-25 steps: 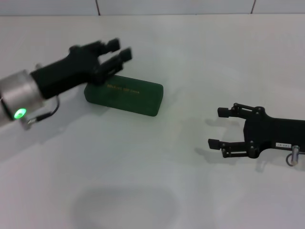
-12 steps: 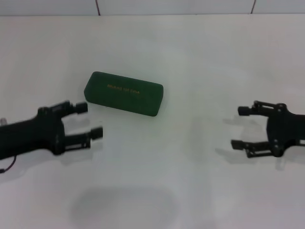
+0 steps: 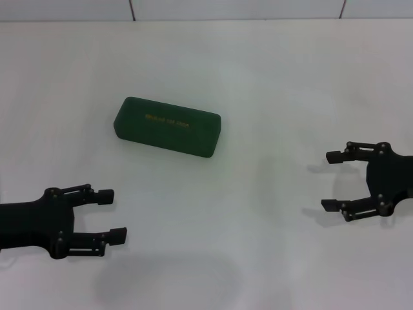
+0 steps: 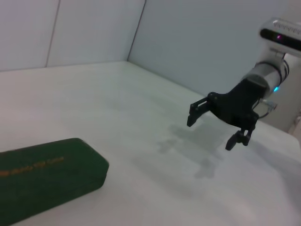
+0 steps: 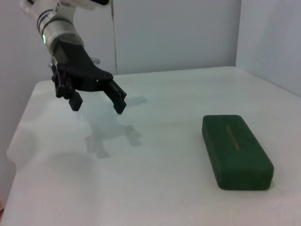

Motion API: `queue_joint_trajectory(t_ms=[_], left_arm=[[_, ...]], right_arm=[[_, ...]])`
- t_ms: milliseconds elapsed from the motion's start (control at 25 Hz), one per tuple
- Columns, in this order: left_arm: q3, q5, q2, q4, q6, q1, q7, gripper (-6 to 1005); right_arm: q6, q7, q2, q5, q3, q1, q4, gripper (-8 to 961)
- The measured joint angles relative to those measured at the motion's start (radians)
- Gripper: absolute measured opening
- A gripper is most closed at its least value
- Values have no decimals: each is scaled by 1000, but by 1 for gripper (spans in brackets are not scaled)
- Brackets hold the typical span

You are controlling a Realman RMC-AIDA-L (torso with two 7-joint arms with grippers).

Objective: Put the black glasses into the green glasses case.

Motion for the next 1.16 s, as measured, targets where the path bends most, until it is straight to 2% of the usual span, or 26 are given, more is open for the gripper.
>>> queue_joint_trajectory(t_ms=[400, 880, 1040, 1080, 1160], left_arm=[[-11, 14, -2, 13, 29, 3, 8, 879], [-20, 17, -5, 13, 36, -7, 12, 880], [-34, 17, -14, 13, 32, -9, 33, 880], [-34, 16, -16, 13, 31, -11, 40, 880], [-35, 16, -16, 12, 31, -17, 42, 880]], right_arm=[[12, 0, 8, -4, 41, 6, -16, 886], [23, -1, 12, -5, 41, 9, -15, 886], [11, -1, 20, -5, 36, 10, -15, 886], [5, -1, 32, -18, 34, 11, -15, 886], [2, -1, 39, -33, 34, 12, -15, 886]])
